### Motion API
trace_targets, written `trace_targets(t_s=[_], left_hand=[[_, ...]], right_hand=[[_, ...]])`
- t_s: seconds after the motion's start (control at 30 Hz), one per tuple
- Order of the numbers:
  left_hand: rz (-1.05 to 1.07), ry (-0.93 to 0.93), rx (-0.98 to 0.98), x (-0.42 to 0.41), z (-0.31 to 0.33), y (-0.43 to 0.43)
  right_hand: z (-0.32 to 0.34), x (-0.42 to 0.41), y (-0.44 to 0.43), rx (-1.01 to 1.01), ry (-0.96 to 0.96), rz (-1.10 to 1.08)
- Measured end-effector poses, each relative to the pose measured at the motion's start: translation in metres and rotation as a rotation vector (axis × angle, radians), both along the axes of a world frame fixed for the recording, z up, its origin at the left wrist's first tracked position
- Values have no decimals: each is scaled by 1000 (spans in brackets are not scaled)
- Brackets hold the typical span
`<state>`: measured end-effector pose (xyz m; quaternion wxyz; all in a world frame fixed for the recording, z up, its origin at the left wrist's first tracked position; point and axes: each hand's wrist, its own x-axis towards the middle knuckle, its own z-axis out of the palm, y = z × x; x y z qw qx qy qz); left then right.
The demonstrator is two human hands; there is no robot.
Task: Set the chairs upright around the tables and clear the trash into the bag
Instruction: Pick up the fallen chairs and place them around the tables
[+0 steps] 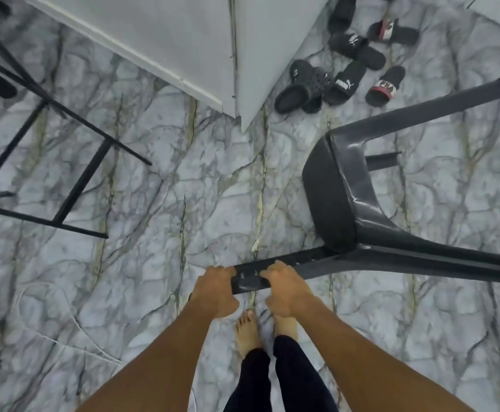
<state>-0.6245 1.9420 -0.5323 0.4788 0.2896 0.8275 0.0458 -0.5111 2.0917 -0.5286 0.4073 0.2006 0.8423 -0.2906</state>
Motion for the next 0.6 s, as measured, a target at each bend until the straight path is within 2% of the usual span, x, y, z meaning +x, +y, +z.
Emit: trace_targets(t_s=[0.17,0.3,0.47,0.6], left_hand=[[4,27,-16,11,-50,-8],[-15,117,4,16,-48,-11],[-105,174,27,3,21,6],[-181,233,112,-27,133,46]], right_hand=[[-52,-2,-4,60,26,154],[-36,-13,0,80,19,146],[33,-19,13,97,48,91],[117,-41,20,23,249,-20]])
